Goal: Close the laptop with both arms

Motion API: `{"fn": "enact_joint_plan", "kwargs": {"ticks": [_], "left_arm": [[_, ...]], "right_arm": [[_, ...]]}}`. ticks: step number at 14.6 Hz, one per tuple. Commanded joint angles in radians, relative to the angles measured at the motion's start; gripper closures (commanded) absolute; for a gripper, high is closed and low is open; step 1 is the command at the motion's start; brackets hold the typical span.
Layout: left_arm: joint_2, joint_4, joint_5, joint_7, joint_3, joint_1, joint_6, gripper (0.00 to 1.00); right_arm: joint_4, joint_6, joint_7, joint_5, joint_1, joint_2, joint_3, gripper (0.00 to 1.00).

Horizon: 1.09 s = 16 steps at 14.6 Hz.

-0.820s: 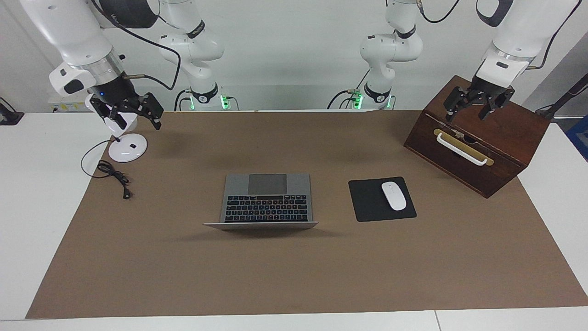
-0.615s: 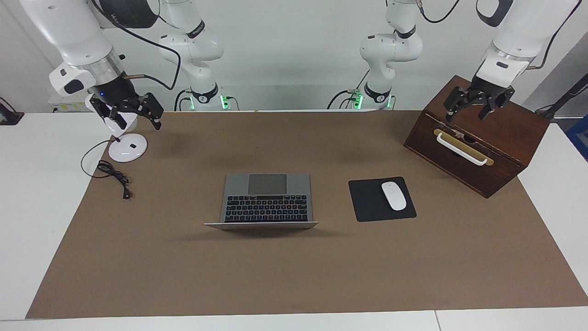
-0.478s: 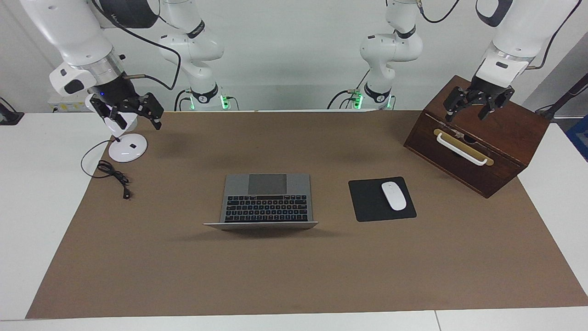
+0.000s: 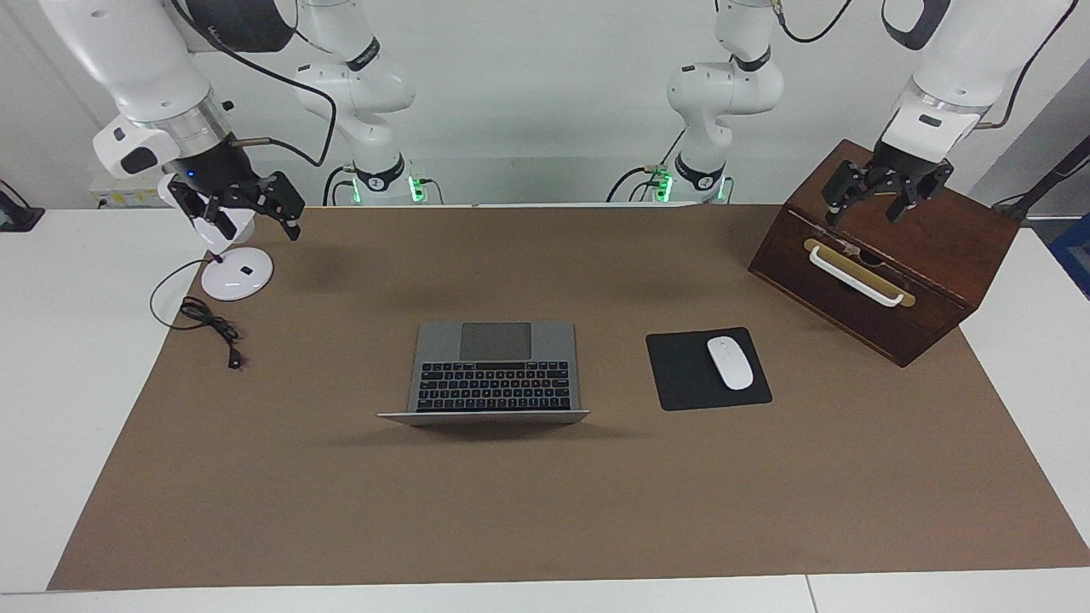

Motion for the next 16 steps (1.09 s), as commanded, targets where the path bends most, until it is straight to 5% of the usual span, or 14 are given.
{"fn": "enact_joint_plan", "kwargs": {"ticks": [1,13,16], "left_arm": [[-0.007,-0.009,-0.008,-0.011,0.002,0.003,0.016,0.00],[-0.007,-0.009,-0.008,-0.011,0.002,0.005,0.044,0.03],[-0.007,-0.012,-0.008,-0.008,0.002,0.008,0.048,0.64]], "right_arm": [[-0.017,0.020,-0.016,0.012,-0.004,-0.013,0.003,0.00],[-0.020,0.031,-0.028,0.016,-0.005,-0.016,0.006,0.00],[-0.020,0.034,-0.025,0.019,-0.013,-0.016,0.005,0.00]]}}
